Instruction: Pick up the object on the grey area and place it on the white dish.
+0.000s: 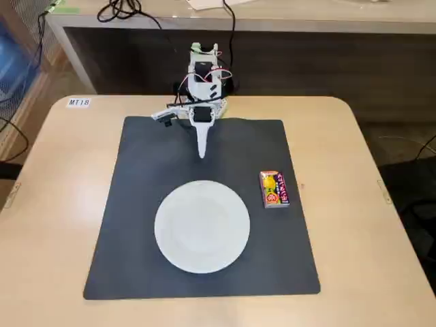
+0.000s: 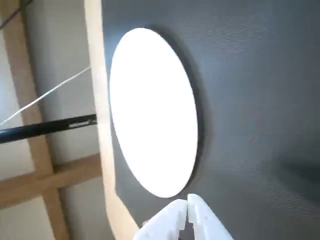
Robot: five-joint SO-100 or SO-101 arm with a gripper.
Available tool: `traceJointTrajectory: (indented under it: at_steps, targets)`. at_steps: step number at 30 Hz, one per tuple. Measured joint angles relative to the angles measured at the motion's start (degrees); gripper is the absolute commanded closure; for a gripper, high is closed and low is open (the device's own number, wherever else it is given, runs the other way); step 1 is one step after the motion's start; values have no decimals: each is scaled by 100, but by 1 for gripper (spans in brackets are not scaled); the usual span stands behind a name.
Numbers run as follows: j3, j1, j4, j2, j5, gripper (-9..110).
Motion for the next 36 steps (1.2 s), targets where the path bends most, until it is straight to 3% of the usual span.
traceJointTrajectory:
  at_steps: [13, 20, 29, 36]
  targets:
    - [-3973, -123, -527, -3199, -255, 102]
    - [-6135, -492, 1696, -5027, -299, 102]
    - [-7374, -686, 3727, -6100, -53, 102]
    - [-8596, -1635, 3955, -7805, -853, 102]
